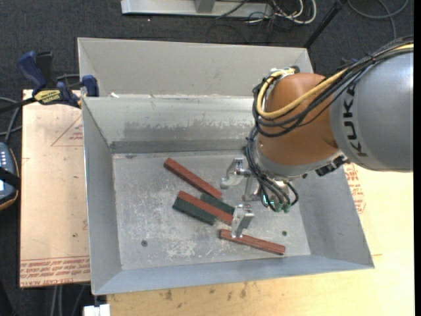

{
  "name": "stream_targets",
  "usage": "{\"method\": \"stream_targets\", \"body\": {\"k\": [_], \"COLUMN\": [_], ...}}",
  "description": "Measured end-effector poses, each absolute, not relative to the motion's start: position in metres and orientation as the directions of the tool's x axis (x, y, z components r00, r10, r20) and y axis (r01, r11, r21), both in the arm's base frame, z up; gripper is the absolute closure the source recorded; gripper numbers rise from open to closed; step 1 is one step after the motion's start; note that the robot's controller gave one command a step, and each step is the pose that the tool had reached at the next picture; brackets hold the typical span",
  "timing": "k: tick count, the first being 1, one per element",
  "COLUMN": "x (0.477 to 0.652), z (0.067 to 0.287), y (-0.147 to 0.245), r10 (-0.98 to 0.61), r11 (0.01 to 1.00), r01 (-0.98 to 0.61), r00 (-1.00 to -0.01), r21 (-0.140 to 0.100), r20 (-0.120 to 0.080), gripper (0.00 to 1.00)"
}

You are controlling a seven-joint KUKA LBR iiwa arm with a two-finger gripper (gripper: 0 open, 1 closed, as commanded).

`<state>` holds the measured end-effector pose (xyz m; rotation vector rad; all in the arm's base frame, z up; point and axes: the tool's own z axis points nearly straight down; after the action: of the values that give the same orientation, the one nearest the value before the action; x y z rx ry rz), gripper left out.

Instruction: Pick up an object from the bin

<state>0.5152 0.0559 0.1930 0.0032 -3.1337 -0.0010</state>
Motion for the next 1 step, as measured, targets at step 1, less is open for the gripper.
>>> {"method": "stream_targets", "body": {"k": [1], "x": [0.5169], "z": [0.1969], "y": [0.0556], "r10": [0.0], "r11": [1.0], "r01": [0.0], "r00": [-1.0], "r21": [0.001], "r20": [0.0], "gripper": [0.0]}}
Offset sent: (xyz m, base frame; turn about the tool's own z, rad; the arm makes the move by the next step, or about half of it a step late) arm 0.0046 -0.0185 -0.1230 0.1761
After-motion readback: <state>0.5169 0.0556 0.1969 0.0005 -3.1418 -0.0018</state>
